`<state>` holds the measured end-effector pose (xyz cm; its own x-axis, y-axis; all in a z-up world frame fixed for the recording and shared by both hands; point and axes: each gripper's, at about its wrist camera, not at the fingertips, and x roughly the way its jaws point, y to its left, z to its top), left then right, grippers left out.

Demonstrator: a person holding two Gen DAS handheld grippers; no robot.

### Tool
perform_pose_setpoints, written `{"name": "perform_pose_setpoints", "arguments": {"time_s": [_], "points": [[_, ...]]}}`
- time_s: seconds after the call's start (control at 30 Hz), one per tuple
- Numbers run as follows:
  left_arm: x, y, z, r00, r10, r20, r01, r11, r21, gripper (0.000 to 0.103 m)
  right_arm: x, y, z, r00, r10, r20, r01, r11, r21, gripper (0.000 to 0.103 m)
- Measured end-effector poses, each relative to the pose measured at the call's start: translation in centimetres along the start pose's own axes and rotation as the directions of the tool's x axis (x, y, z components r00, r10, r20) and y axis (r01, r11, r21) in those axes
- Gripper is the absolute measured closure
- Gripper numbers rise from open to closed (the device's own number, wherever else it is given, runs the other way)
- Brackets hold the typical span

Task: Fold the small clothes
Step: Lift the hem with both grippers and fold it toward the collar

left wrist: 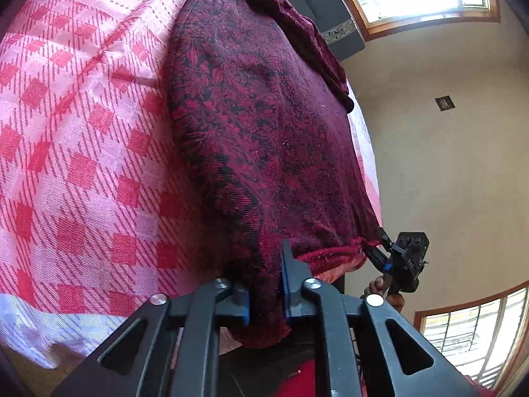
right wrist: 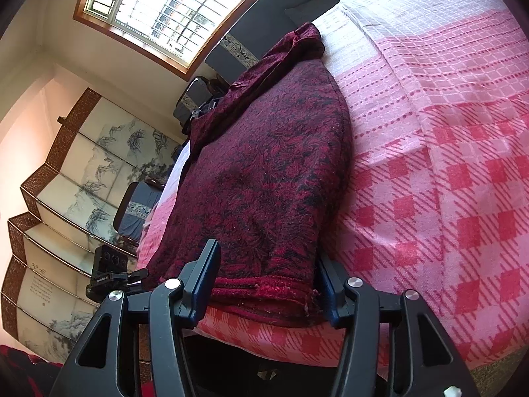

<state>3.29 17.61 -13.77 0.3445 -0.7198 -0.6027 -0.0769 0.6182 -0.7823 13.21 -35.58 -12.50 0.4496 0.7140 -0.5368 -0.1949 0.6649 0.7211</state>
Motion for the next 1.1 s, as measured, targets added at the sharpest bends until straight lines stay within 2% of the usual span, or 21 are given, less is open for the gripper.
{"name": "perform_pose_setpoints", "arguments": {"time_s": [0.1, 0.13, 0.17, 0.2, 0.3, 0.37, 0.43, 0.5, 0.63, 0.8, 0.97, 1.1], "points": [[-0.3, -0.2, -0.5, 0.999, 0.017, 0.037, -0.017, 1.0, 0.013, 0.092, 0.3, -0.4, 0.1, 0.999, -0.032, -0.009, 0.033, 0.999, 0.015, 0.067], [-0.5, -0.4, -0.6, 0.998, 0.023, 0.053, -0.025, 0.999, 0.027, 0.092, 0.5, -1.0, 0.1, 0.998, -0.052, -0.024, 0.053, 0.998, 0.036, 0.084], [-0.7, -0.7, -0.8, 0.997, 0.028, 0.071, -0.031, 0.999, 0.04, 0.092, 0.6, -1.7, 0.2, 0.998, -0.049, -0.028, 0.05, 0.997, 0.065, 0.094], [-0.9, -1.0, -0.9, 0.996, 0.032, 0.088, -0.037, 0.998, 0.052, 0.092, 0.5, -2.2, 0.2, 0.999, -0.023, -0.022, 0.025, 0.995, 0.096, 0.094], [-2.0, -2.2, -1.3, 0.988, 0.036, 0.153, -0.05, 0.995, 0.091, 0.092, 0.1, -2.2, 0.2, 1.0, -0.013, -0.013, 0.014, 0.994, 0.106, 0.094], [-3.0, -2.8, -1.2, 0.976, -0.017, 0.215, -0.007, 0.994, 0.107, 0.092, -0.5, -2.0, 0.2, 0.998, 0.06, 0.015, -0.062, 0.989, 0.137, 0.094], [-4.1, -3.4, -1.2, 0.966, -0.033, 0.258, -0.003, 0.991, 0.136, 0.092, -1.3, -1.7, 0.3, 0.995, 0.088, 0.042, -0.093, 0.987, 0.132, 0.095], [-4.3, -3.4, -1.4, 0.965, -0.027, 0.261, -0.015, 0.988, 0.157, 0.092, -1.5, -2.3, 0.2, 0.996, 0.082, 0.044, -0.088, 0.985, 0.146, 0.095], [-3.8, -1.8, -2.1, 0.972, -0.015, 0.233, -0.015, 0.992, 0.125, 0.092, -1.4, -3.1, -0.6, 0.995, 0.093, 0.032, -0.098, 0.979, 0.179, 0.095], [-4.1, -1.5, -2.6, 0.966, -0.02, 0.258, -0.008, 0.994, 0.106, 0.092, -1.9, -2.4, -0.8, 0.993, 0.11, 0.048, -0.117, 0.979, 0.166, 0.095], [-5.0, -2.1, -3.1, 0.957, -0.052, 0.286, 0.01, 0.989, 0.145, 0.092, -2.8, -1.6, -1.2, 0.987, 0.15, 0.065, -0.159, 0.973, 0.169, 0.095], [-5.3, -2.6, -3.5, 0.961, -0.05, 0.272, -0.002, 0.983, 0.186, 0.092, -3.7, -0.7, -1.8, 0.984, 0.166, 0.072, -0.176, 0.971, 0.161, 0.095]]}}
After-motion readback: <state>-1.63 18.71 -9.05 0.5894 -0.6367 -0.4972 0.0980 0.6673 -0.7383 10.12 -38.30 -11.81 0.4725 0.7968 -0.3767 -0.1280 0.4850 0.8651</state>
